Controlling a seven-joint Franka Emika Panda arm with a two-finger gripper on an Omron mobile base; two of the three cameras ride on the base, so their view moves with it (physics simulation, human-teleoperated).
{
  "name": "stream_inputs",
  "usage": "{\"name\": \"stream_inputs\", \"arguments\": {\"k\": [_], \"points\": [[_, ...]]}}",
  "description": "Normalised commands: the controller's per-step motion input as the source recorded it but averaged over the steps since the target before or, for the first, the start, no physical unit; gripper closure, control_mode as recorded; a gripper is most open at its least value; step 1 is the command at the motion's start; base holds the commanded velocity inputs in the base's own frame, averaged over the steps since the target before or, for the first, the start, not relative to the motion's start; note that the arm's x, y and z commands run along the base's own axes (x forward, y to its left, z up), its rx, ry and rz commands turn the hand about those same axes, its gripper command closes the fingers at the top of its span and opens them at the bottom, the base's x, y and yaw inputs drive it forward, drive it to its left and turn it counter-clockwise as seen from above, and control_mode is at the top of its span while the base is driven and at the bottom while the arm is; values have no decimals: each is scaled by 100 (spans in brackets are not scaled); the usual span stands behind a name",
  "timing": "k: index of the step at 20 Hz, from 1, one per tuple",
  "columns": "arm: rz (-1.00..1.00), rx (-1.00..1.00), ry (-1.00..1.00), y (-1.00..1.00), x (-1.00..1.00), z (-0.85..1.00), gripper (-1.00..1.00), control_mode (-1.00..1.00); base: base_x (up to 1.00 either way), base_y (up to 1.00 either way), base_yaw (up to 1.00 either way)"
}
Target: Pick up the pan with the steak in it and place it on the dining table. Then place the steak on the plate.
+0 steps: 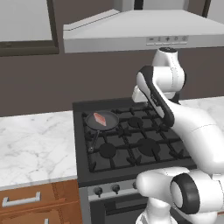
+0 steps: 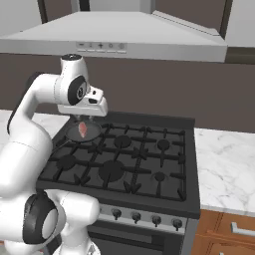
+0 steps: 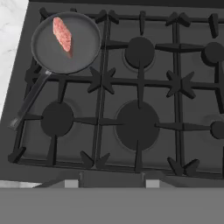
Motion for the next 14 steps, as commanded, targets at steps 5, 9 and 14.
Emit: {"name": "stream_inputs", "arguments": {"k": [5, 9, 14], "points": [[0, 1, 0, 0, -20, 0, -100, -100, 0, 0, 0], [0, 1, 0, 5, -47, -4, -100, -100, 0, 0, 0], [1, 0, -1, 15, -58, -8, -100, -100, 0, 0, 0]]}}
